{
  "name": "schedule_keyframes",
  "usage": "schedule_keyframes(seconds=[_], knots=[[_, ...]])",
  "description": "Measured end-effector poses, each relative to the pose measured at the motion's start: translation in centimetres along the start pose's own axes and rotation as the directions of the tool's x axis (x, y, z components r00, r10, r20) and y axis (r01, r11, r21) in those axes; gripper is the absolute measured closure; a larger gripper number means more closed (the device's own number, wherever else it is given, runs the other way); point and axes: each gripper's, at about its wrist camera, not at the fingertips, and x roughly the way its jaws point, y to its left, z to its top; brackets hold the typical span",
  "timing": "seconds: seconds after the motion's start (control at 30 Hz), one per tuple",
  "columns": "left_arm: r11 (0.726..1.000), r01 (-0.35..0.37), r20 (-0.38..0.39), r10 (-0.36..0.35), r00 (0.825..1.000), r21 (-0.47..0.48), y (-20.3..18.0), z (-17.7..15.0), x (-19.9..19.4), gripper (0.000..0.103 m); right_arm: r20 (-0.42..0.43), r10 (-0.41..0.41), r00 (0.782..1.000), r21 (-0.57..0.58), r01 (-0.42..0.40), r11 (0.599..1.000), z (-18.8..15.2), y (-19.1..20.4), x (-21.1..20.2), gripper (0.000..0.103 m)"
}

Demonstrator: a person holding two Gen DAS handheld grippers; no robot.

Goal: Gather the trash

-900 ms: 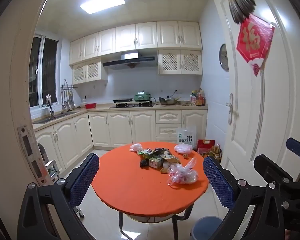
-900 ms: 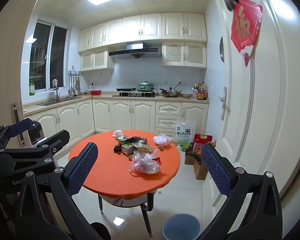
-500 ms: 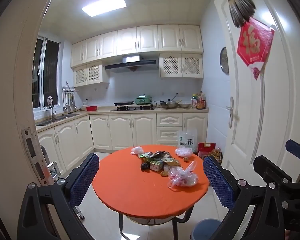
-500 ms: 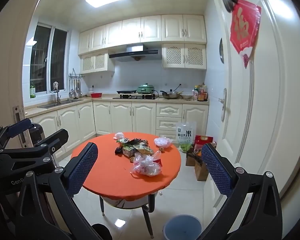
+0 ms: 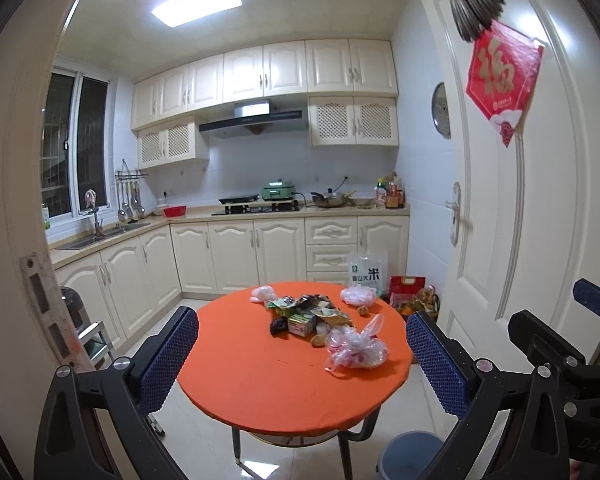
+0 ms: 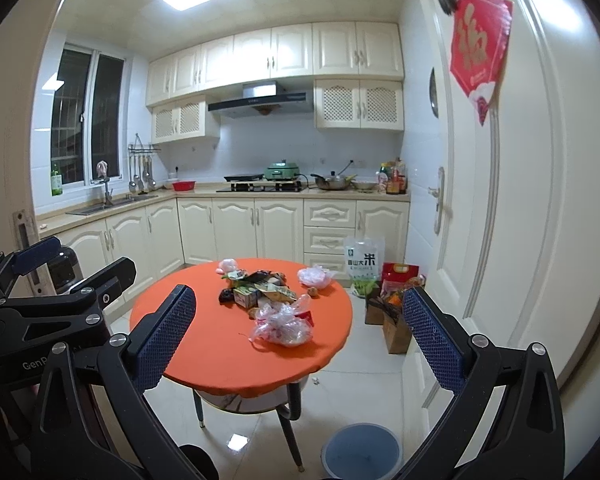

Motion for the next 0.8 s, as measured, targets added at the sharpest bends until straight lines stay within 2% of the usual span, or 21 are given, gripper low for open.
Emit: schedule_keyframes(seconds=[0.4, 0.8], knots=[[0.999, 0.037, -0.057, -0.036, 0.998, 0.025, -1.3, 0.3, 5.8, 0.001, -0.054, -0.026, 0.998, 0.03, 0.027, 0.999, -0.9, -2.5, 2.7, 0.0], [0.999, 0.04, -0.057, -0.039, 0.998, 0.023, -1.4, -0.2, 7.5, 0.001, -0.073, -0.025, 0.997, 0.037, 0.027, 0.999, -1.1, -2.8, 3.8, 0.0]])
